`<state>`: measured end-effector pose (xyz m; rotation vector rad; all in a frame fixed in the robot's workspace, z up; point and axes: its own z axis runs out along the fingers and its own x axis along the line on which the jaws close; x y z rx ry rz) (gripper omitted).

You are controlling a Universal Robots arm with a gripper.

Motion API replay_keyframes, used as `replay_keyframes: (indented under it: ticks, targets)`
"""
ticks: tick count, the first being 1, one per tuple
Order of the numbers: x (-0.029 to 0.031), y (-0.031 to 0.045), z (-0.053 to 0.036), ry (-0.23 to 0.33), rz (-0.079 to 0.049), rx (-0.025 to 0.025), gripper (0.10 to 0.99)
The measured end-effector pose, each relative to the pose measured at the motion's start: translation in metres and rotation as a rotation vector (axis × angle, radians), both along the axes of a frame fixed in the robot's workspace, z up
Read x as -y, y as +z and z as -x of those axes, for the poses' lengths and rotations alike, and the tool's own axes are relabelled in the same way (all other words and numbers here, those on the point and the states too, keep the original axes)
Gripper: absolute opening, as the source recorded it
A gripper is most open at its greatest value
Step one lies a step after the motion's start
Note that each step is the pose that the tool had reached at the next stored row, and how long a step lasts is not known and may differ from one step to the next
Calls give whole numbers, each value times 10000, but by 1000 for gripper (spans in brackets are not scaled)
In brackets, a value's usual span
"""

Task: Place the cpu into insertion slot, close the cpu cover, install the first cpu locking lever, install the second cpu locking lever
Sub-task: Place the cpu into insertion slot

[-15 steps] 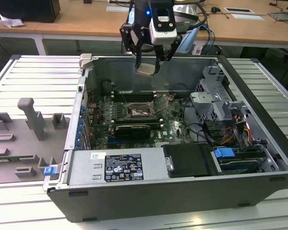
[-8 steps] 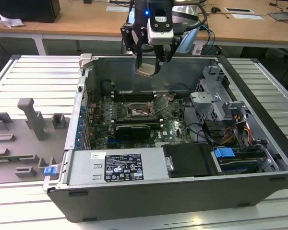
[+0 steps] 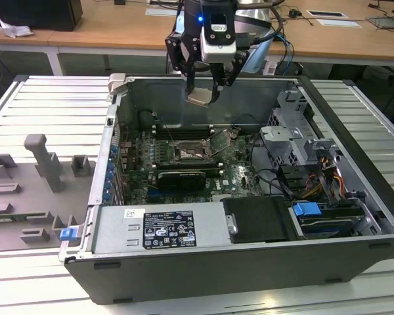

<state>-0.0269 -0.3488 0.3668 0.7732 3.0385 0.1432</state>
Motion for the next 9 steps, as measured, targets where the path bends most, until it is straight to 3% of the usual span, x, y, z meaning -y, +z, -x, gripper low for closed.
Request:
replay_keyframes:
  ticks: [9]
  targets:
    - [0,-5,0,-1285,-2,1,529]
